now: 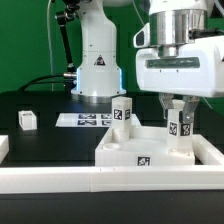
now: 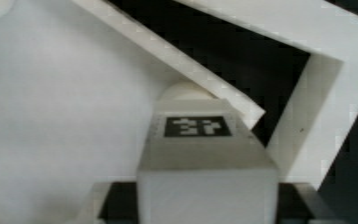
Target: Assemble square table
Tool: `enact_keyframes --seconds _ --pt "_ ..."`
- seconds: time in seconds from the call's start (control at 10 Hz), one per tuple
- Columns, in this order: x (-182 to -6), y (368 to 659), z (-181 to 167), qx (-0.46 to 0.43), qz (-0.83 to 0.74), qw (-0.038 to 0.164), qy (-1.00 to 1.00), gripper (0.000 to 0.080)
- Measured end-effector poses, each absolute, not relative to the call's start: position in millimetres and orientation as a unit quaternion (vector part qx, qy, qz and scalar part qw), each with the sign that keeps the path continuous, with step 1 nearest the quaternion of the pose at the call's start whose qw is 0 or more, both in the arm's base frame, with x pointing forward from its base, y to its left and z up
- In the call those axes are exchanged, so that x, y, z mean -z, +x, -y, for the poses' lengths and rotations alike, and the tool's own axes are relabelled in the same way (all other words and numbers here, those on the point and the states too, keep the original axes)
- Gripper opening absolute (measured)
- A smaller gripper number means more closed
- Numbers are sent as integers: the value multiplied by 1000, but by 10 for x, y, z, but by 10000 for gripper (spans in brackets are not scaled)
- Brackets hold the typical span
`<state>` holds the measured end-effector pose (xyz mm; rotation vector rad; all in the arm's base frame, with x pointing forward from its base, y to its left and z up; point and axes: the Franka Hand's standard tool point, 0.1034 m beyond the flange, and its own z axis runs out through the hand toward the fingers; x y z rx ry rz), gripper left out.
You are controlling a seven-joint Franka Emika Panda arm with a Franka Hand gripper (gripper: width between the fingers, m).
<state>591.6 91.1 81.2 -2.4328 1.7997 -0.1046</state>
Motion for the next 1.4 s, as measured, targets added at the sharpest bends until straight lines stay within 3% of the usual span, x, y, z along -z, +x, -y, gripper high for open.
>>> enact_keyframes --seconds 0.6,1.0,1.1,1.2,1.3,1.4 --pt "-798 5977 -826 19 -757 113 -644 290" --pt "-796 5977 -836 16 -775 114 -621 290" --pt "-786 5958 -894 19 -754 102 -649 444" --pt "-786 5954 -945 27 -725 94 -682 444" --pt "-783 5949 -983 34 -686 90 -721 600" --pt "-774 5940 -1007 36 -659 89 -746 639"
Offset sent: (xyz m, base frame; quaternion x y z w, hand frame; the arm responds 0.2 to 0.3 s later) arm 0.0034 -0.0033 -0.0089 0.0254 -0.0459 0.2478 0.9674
